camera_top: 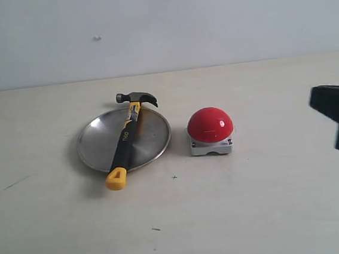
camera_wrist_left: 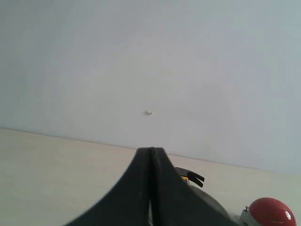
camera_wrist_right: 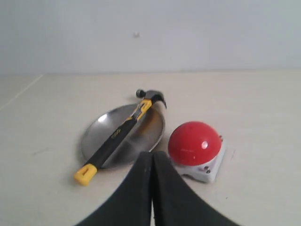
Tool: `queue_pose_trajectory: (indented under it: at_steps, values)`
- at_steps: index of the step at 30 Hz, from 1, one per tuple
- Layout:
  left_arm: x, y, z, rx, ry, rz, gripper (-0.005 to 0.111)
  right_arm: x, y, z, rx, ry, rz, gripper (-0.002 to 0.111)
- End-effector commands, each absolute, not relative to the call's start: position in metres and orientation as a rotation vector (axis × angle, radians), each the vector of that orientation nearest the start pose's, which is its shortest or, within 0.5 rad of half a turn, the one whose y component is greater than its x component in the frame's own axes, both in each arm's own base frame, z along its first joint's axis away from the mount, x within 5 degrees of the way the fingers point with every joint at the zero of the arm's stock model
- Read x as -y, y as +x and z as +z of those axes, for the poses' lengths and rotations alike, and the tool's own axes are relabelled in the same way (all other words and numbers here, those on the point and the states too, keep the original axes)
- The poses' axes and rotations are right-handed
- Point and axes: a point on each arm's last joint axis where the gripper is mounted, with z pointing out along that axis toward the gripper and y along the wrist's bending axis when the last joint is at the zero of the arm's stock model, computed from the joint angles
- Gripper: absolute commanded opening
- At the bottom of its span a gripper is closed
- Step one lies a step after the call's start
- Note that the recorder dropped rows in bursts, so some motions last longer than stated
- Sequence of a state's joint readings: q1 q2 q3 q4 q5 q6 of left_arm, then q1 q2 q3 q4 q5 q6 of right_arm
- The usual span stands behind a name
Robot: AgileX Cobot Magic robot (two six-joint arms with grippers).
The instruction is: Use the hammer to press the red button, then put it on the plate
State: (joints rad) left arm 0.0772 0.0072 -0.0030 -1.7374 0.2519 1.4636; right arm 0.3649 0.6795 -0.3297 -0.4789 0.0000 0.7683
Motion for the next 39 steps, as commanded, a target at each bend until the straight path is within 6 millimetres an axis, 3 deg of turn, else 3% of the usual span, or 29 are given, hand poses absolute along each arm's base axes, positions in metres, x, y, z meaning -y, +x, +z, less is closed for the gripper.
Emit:
queue_pose_trajectory:
  at_steps: [1, 4, 9, 12, 16, 39]
  values:
    - [0.018, 0.055, 0.216, -1.46, -0.058, -0.345, 0.0, -0.03, 0.101, 0.256, -1.705, -0.038, 0.396, 0.0]
    - [0.018, 0.055, 0.216, -1.46, -0.058, -0.345, 0.0, -0.015, 0.081, 0.242, -1.615, 0.039, 0.317, 0.0]
    - [0.018, 0.055, 0.216, -1.46, -0.058, -0.345, 0.0, -0.003, 0.067, 0.212, -1.567, 0.147, 0.214, 0.0]
    - [0.018, 0.055, 0.216, -1.46, -0.058, -0.345, 0.0, 0.005, 0.059, 0.207, -1.538, 0.283, 0.184, 0.0]
    - [0.018, 0.055, 0.216, -1.46, -0.058, -0.345, 0.0, 0.009, 0.056, 0.203, -1.552, 0.358, 0.15, 0.0]
    - [0.018, 0.055, 0.216, -1.46, -0.058, -0.345, 0.0, 0.01, 0.056, 0.203, -1.56, 0.351, 0.134, 0.0]
